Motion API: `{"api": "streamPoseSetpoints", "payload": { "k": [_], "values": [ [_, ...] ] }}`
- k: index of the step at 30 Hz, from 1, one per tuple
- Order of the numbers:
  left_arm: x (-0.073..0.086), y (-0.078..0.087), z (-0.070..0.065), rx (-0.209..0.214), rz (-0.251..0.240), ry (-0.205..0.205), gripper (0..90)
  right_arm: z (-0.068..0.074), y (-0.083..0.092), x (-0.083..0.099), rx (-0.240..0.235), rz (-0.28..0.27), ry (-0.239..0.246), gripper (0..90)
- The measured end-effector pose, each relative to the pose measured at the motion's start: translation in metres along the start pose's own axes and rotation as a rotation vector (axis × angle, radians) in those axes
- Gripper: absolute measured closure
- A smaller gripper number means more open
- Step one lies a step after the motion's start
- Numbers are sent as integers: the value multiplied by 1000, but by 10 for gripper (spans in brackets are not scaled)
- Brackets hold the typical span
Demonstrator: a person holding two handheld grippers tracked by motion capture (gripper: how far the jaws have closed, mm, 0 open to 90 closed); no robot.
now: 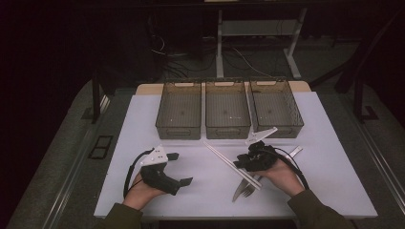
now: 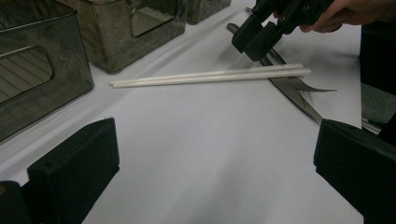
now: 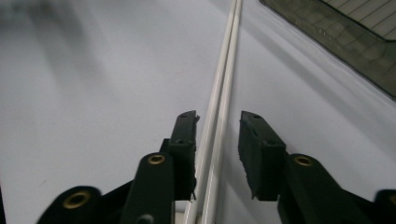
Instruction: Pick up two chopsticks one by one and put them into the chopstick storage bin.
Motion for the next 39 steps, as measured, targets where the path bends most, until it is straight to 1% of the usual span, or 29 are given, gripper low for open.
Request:
{"api": "streamPoseSetpoints", "payload": {
  "k": [6, 8, 15, 18, 24, 28, 35, 39],
  "values": [
    [0, 1, 0, -1, -1, 4, 0, 1, -4, 4, 6, 39, 4, 729],
    [0, 1, -1, -1, -2, 5, 0, 2, -6, 6, 13, 54, 15, 749],
    [0, 0, -1, 0, 1, 2, 0, 2, -9, 8, 33, 77, 28, 779],
    [0, 1, -1, 0, 1, 2, 0, 0, -10, 9, 38, 79, 23, 786],
    [0, 0, -1, 1, 3, 1, 0, 0, -12, 11, 48, 92, 27, 795],
    [0, 0, -1, 1, 2, 1, 0, -2, -13, 12, 57, 91, 28, 811],
    [0, 0, -1, 2, 0, 1, 0, -2, -14, 14, 65, 97, 44, 819],
    [1, 0, -1, 2, 5, -1, 0, 1, -15, 15, 85, 95, 64, 821]
  ]
}}
Point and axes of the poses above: each handheld gripper's, and its own axes: y roughly backward along the jaws, x roughly out of its underside, z roughly to its left, the point moved 3 cm from there along -y, roughly forward along the jaws, and after that the axes turned 14 degrees about -z, right-handed, at the moved point
